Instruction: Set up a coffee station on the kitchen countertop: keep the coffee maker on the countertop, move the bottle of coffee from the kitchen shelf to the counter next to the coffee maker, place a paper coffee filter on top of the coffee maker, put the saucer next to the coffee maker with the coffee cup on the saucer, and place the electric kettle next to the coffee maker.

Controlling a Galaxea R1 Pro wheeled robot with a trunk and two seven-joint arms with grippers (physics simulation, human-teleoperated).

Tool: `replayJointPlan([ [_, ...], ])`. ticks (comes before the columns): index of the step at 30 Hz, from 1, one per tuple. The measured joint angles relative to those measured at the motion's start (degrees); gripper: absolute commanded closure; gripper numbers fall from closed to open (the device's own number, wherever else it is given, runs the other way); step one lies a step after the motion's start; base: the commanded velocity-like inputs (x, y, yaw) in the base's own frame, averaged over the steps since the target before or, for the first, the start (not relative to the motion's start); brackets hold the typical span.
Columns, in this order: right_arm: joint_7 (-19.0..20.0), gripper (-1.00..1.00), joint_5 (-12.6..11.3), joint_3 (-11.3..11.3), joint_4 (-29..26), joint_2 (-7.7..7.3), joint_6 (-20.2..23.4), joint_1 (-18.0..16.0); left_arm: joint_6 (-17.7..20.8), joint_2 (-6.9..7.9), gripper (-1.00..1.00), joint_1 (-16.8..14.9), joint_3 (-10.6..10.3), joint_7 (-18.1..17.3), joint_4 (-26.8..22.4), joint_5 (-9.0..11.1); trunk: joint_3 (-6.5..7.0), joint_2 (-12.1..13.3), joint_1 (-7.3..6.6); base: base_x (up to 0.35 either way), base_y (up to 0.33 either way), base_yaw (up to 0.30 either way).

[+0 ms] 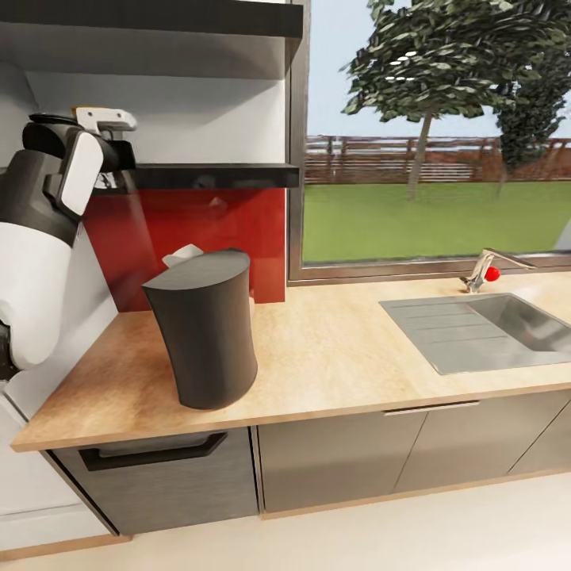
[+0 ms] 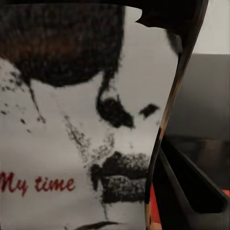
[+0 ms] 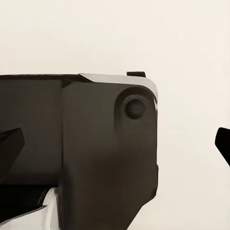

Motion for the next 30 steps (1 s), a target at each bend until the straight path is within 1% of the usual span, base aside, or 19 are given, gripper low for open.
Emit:
replayJointPlan([
  [3,-0.01,-1.0,0.0,0.02,0.0,0.03,-0.01,0.0,0.0,0.46,1.0,0.11,-0.06,-0.03,-0.01,0.18,0.0,0.0,0.0,-0.02,0.007,0.0],
  [10,-0.02,-1.0,0.0,0.03,0.0,-0.02,0.0,0.0,-0.09,0.59,1.0,1.95,-0.01,-0.04,-0.13,0.3,0.0,0.0,0.01,-0.179,0.063,0.0],
  [22,-0.02,-1.0,0.08,0.09,0.01,0.03,0.0,0.0,-0.1,0.68,1.0,3.17,0.14,-0.05,-0.18,0.25,0.0,0.01,0.0,-0.014,0.005,0.0],
  [26,-0.04,-1.0,0.08,0.11,0.06,0.03,0.0,0.0,-0.1,0.75,1.0,5.47,0.31,-0.05,-1.06,0.23,-0.01,0.0,0.0,0.0,0.0,0.0],
  [28,-0.05,-1.0,0.08,0.14,0.08,0.04,0.0,0.0,-0.1,0.8,1.0,7.52,0.74,-0.09,-2.43,0.26,-0.01,0.01,0.0,0.0,0.0,0.0],
  [30,-0.03,-1.0,0.11,0.18,0.09,0.04,0.0,0.0,-0.08,1.14,1.0,10.2,1.21,-0.11,-4.79,0.19,-0.01,0.01,0.0,0.0,0.0,0.0],
])
